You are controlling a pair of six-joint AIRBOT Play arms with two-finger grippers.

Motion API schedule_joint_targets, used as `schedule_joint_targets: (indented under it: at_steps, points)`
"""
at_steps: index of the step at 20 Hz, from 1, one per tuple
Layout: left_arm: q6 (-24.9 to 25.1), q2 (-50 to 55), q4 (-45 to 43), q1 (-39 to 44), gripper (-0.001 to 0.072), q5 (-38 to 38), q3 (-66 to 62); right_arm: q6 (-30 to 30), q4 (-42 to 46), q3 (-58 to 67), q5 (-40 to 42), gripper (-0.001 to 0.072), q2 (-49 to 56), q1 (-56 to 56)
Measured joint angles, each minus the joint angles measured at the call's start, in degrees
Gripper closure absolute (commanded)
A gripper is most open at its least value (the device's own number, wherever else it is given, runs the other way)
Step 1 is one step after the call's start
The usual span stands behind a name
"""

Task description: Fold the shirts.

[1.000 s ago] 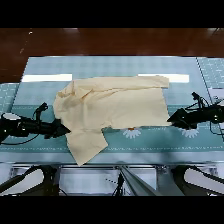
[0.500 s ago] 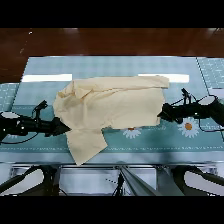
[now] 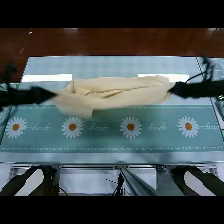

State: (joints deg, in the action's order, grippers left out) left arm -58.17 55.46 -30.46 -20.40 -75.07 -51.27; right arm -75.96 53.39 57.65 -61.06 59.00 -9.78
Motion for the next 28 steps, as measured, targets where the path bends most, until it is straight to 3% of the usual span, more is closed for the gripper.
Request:
schedule_joint_targets:
  at_steps: [6,10,13,17,22,28]
  points:
    - [-0.11,-12.85,7.69,0.04,0.0682,5.33,-33.11,-0.17,1.90,26.43,4.00,0.0683,-15.17,-0.24]
    - [-6.38,-18.29,-0.66,0.04,0.0682,9.81,-49.20,-6.69,10.99,40.11,3.65,0.0683,-20.11,-0.28]
    - [-13.75,-21.18,-9.18,0.04,0.0682,7.26,-55.74,-11.21,16.13,46.82,-2.75,0.0683,-22.05,-0.28]
    - [-21.27,-23.50,-15.52,0.04,0.0682,-3.26,-59.23,-14.47,20.35,51.91,-14.95,0.0683,-22.95,-0.28]
    - [-25.97,-23.12,-23.10,0.04,0.0682,-17.70,-59.12,-14.45,29.53,53.46,-34.27,0.0683,-21.09,-0.26]
    - [-27.85,-19.71,-23.15,0.07,0.0682,-26.62,-46.45,-11.89,29.31,47.76,-43.06,0.0683,-13.09,0.13]
